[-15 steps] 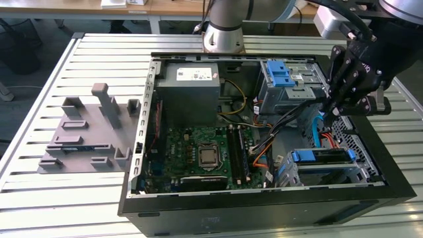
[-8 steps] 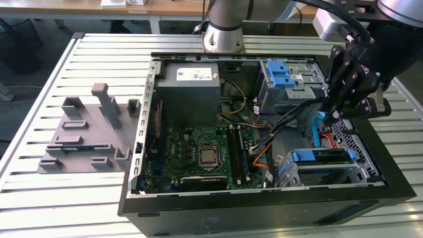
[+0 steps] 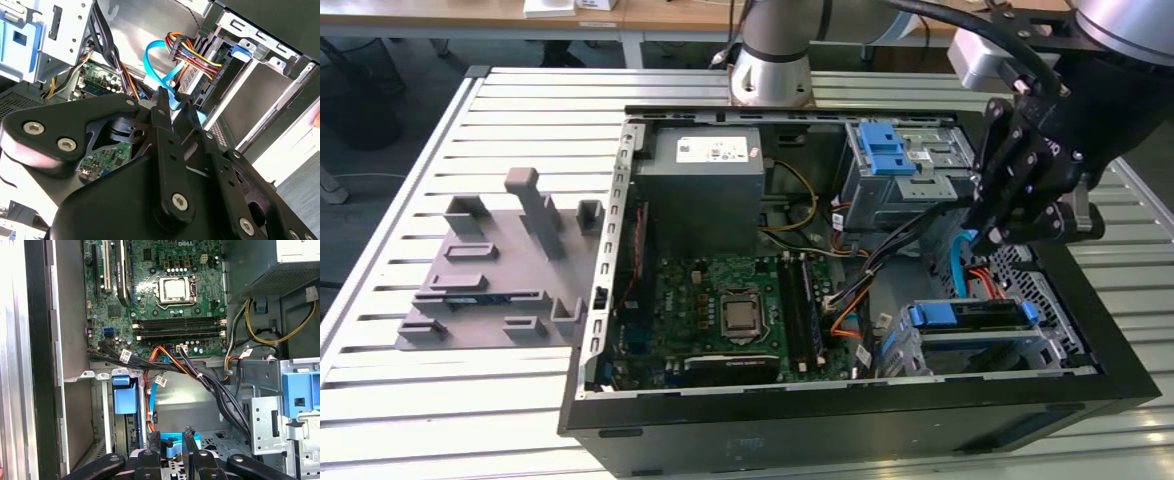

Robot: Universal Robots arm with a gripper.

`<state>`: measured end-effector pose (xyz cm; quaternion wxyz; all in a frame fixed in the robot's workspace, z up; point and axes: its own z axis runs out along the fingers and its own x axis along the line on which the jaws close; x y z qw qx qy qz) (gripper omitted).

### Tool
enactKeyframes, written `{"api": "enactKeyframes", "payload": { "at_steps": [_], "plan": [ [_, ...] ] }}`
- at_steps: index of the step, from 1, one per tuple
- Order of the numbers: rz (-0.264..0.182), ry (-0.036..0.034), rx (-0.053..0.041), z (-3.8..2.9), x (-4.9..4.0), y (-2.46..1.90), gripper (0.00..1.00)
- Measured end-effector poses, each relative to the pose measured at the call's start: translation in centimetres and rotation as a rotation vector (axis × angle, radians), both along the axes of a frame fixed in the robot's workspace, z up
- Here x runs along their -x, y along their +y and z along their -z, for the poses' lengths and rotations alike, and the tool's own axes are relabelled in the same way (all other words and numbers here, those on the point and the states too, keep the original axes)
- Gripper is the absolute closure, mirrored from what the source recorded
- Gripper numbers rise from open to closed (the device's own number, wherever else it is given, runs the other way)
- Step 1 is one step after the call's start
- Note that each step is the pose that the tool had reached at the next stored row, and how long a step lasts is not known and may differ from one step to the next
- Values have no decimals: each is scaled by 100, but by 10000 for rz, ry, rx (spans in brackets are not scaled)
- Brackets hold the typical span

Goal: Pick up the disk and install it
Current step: 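Insert the second disk wire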

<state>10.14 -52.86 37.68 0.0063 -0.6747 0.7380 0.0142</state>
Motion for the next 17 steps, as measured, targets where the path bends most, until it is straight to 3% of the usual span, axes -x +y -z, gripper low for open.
{"api": "enactKeyframes", "payload": {
  "at_steps": [6,8,10,13,17],
  "plan": [
    [0,-5,54,30,0,0,70],
    [0,-5,84,37,0,0,83],
    [0,-6,104,42,0,0,89],
    [0,-5,157,47,0,0,89],
    [0,-5,415,52,0,0,89]
  ]
}}
